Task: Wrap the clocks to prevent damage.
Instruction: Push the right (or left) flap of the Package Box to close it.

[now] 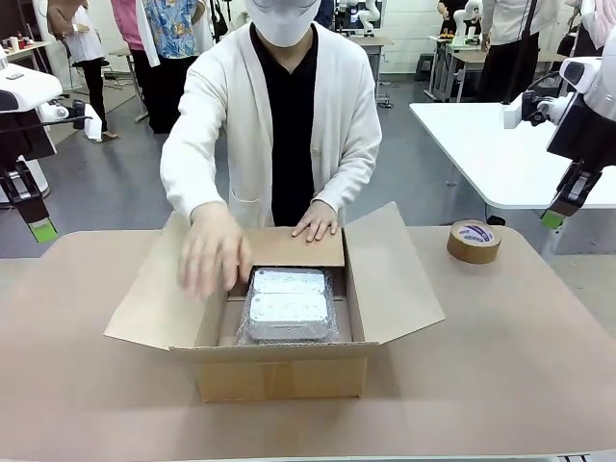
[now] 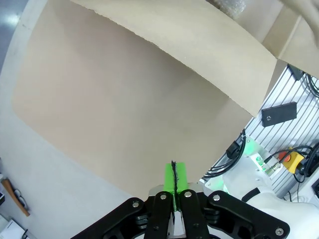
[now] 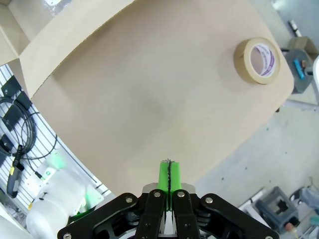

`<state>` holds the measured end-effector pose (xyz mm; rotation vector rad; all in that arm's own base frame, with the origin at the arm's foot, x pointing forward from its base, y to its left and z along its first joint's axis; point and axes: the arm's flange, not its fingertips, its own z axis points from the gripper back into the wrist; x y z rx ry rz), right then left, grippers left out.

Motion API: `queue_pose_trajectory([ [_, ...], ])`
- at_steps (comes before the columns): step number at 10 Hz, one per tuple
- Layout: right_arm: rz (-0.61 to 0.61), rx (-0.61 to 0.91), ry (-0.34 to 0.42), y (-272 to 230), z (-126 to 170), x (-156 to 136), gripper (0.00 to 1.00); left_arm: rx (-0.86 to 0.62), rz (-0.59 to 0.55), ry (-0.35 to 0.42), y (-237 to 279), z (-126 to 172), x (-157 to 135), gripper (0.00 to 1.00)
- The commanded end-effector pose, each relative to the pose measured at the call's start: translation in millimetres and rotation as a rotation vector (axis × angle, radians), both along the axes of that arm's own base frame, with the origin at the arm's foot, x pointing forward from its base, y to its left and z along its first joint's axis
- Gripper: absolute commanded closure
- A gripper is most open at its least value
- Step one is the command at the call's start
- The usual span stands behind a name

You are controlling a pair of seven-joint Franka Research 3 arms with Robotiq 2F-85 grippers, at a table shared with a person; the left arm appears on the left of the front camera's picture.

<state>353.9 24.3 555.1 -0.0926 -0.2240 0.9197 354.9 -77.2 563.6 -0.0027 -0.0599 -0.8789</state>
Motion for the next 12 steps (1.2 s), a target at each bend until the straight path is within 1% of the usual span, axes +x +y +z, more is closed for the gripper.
queue_pose_trajectory([
  [1, -0.002, -0.013, 0.004, -1.6, -1.6, -1.1, 0.99, 0.008, 0.019, 0.004, -0.3, 2.7, 1.6, 1.0],
  [12, -0.002, -0.013, 0.004, -1.6, -1.6, -1.1, 0.99, 0.008, 0.019, 0.004, -0.3, 2.7, 1.6, 1.0],
])
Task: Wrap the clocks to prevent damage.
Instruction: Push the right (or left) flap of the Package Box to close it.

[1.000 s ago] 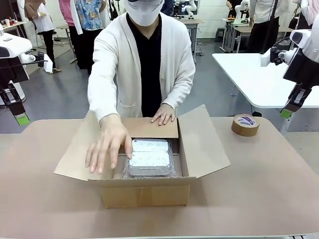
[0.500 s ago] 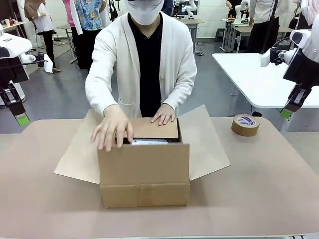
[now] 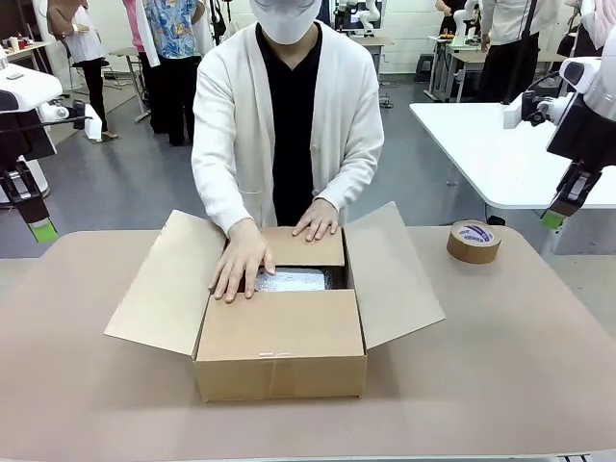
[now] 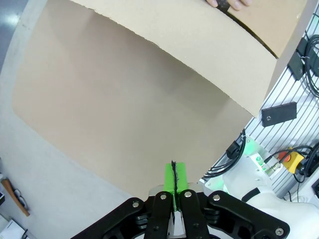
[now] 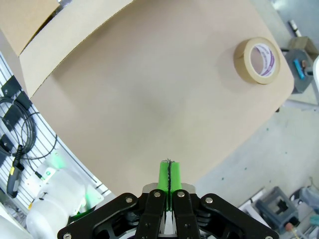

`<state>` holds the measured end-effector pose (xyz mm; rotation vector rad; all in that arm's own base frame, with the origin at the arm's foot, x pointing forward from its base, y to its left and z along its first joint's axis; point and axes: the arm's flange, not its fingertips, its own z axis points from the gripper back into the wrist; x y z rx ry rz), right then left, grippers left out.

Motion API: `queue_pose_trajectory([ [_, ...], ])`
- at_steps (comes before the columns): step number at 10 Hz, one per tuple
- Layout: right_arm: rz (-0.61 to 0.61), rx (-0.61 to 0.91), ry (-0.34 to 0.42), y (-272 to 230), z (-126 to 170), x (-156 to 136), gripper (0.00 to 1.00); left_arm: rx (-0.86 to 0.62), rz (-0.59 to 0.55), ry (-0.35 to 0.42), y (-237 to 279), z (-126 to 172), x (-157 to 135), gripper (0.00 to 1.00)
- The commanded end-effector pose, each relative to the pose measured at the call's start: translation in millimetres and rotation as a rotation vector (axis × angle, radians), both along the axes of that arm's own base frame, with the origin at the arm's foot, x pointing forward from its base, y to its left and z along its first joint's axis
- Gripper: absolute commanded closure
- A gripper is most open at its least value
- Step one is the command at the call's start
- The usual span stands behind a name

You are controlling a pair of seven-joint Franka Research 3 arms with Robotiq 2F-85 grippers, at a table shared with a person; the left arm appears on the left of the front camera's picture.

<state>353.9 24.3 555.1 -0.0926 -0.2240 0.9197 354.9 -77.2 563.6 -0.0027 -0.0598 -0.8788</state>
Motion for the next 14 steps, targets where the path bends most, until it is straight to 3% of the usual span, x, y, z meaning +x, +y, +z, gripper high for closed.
queue_pose_trajectory([
  [1, -0.002, -0.013, 0.004, -2, -2, -1, 0.99, 0.008, 0.019, 0.004, 0, 3, 2, 1.0],
  [8, 0.0, 0.0, 0.0, 0, 0, 0, 0.99, 0.008, 0.019, 0.004, 0, 3, 2, 1.0],
  [10, 0.22, 0.14, -0.077, 5, -24, 11, 0.99, 0.008, 0.019, 0.004, 0, 3, 2, 1.0],
  [12, 0.421, 0.29, -0.049, 12, -69, 25, 0.99, 0.008, 0.019, 0.004, 0, 3, 2, 1.0],
  [14, 0.494, 0.294, -0.022, 30, -111, 41, 0.99, 0.008, 0.019, 0.004, 0, 3, 2, 1.0],
])
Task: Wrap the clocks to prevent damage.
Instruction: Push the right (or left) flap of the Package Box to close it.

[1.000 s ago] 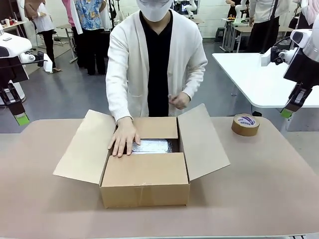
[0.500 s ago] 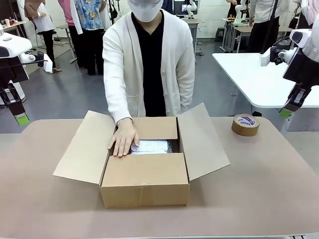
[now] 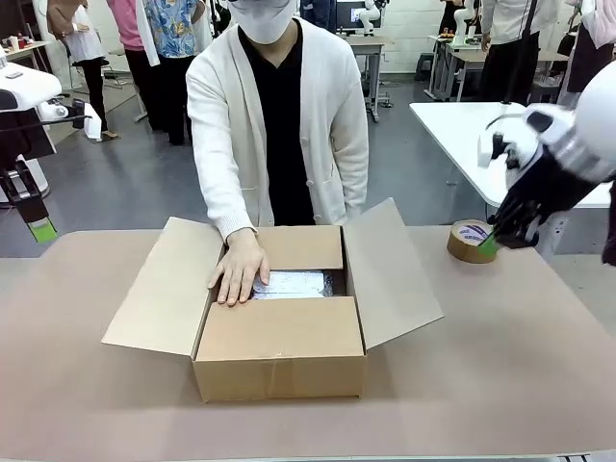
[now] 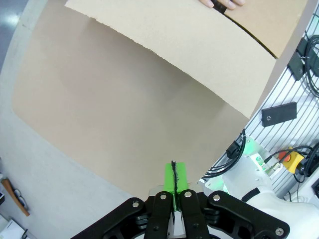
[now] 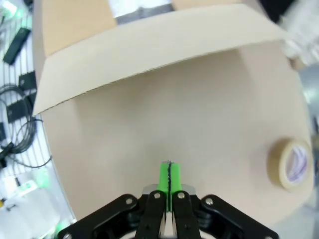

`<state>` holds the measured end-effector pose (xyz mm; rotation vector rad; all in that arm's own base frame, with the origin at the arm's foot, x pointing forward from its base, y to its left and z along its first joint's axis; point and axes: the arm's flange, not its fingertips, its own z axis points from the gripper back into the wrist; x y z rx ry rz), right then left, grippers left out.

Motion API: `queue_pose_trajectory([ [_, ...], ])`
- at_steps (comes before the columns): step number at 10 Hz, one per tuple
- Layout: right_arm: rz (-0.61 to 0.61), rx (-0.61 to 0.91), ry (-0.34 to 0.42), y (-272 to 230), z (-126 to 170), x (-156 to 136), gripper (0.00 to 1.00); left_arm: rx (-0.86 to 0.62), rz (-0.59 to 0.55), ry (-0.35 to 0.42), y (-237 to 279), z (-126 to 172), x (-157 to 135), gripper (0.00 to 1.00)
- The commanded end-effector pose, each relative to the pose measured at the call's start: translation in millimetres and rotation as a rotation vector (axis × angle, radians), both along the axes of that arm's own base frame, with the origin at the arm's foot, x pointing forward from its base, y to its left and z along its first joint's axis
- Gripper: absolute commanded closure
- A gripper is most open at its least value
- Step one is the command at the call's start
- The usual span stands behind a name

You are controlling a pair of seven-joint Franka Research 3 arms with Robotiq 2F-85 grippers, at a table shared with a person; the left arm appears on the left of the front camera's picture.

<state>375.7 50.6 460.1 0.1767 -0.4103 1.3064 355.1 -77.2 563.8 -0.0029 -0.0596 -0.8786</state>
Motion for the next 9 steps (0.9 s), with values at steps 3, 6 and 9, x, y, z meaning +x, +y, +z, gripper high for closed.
queue_pose_trajectory([
  [3, 0.136, 0.051, 0.042, 24, -43, 21, 0.99, 0.008, 0.019, 0.003, 0, 3, 1, 1.0],
  [6, 0.127, 0.048, 0.058, 24, -44, 11, 0.99, 0.008, 0.019, 0.003, 0, 3, 1, 1.0],
  [9, 0.105, 0.017, 0.057, 26, -43, 15, 0.99, 0.008, 0.019, 0.003, 0, 3, 1, 1.0],
])
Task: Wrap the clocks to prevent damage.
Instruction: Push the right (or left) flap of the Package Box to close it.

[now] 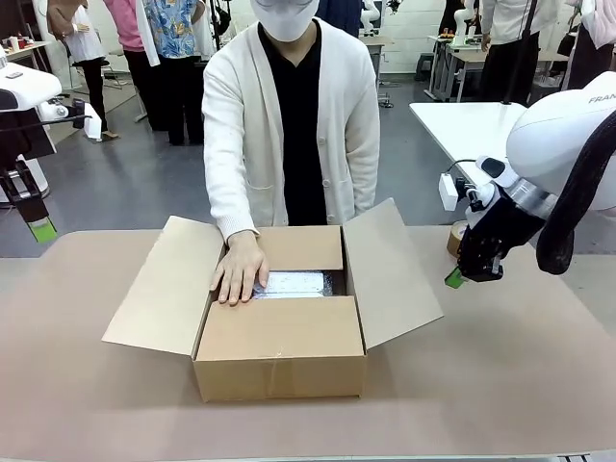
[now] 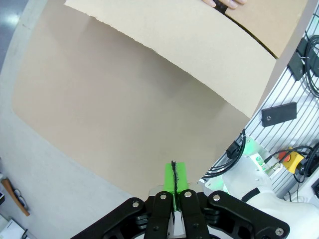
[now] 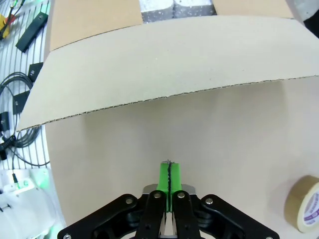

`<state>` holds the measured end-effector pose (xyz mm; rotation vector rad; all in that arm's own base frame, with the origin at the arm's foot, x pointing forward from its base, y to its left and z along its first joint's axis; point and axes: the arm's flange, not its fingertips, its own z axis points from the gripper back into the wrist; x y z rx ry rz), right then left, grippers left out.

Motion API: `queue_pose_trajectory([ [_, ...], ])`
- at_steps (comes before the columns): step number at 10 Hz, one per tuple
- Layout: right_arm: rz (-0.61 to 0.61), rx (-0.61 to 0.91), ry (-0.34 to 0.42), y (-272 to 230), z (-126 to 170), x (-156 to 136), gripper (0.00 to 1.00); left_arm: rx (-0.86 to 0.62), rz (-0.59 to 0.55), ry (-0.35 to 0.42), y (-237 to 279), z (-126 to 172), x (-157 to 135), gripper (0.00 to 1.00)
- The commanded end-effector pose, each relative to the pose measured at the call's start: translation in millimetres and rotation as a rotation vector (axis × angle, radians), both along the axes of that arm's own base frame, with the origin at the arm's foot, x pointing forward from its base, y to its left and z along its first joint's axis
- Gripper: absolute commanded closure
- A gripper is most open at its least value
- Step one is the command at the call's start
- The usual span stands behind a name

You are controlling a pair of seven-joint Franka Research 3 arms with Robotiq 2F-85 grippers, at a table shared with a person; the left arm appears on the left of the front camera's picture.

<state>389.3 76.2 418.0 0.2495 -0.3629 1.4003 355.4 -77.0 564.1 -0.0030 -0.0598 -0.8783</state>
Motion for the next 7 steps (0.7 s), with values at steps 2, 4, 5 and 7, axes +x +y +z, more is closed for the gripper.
queue_pose_trajectory([
  [2, 0.105, 0.097, 0.001, 13, -24, -1, 0.99, 0.008, 0.018, 0.003, 0, 2, 1, 1.0],
  [4, 0.176, 0.193, -0.01, 26, -27, 2, 0.99, 0.008, 0.018, 0.003, 0, 2, 1, 1.0],
  [5, 0.212, 0.23, -0.011, 29, -32, 1, 0.99, 0.008, 0.018, 0.003, 0, 2, 1, 1.0],
  [7, 0.232, 0.321, -0.015, 29, -43, 3, 0.99, 0.008, 0.018, 0.003, 0, 2, 1, 1.0],
])
